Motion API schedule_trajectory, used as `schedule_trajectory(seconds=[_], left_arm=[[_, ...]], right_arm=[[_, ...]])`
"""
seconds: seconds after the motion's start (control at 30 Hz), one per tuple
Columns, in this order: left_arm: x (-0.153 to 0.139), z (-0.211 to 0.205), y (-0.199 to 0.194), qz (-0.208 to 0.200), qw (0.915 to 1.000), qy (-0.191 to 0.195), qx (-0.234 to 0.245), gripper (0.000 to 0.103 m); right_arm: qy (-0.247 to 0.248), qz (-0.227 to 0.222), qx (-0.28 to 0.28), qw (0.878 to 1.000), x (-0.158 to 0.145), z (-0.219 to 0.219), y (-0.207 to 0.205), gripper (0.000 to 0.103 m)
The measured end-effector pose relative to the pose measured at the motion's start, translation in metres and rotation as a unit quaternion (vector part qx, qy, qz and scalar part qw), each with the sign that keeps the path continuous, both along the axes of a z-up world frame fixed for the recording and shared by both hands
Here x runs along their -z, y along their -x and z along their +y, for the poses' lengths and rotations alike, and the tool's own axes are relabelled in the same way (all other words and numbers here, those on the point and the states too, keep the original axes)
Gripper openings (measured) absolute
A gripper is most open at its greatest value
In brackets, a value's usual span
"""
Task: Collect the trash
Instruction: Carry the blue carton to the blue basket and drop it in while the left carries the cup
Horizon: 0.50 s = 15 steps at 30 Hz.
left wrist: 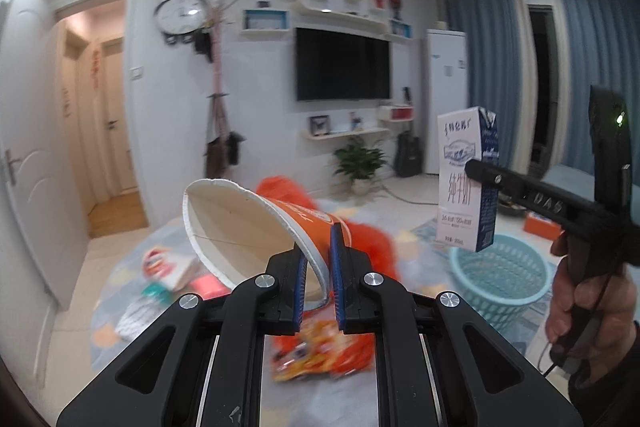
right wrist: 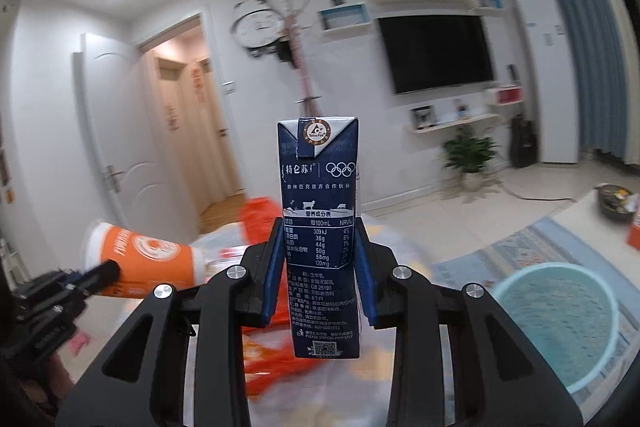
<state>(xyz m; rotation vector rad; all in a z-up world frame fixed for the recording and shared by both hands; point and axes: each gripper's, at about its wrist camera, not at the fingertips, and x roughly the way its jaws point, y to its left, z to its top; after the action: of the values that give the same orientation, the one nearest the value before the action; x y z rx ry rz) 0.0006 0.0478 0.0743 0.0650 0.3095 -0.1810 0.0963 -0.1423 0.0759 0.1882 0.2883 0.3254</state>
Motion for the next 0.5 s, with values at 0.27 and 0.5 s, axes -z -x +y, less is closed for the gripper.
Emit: schedule_trajectory(seconds=[0.27, 0.5], left_arm=[[0.011, -0.083, -0.034, 0.017, 0.9958, -0.013, 0.089, 0.01], [0.035, -0.161, -0.063, 0.042, 0.9853, -0.038, 0.161, 0.01]], right_arm=[[-0.019, 0.018, 0.106, 0.994, 0.026, -0.094, 0.002, 0.029], [-0.035, 0.048, 0.181, 0.982, 0.06, -0.172, 0.001, 0.029]])
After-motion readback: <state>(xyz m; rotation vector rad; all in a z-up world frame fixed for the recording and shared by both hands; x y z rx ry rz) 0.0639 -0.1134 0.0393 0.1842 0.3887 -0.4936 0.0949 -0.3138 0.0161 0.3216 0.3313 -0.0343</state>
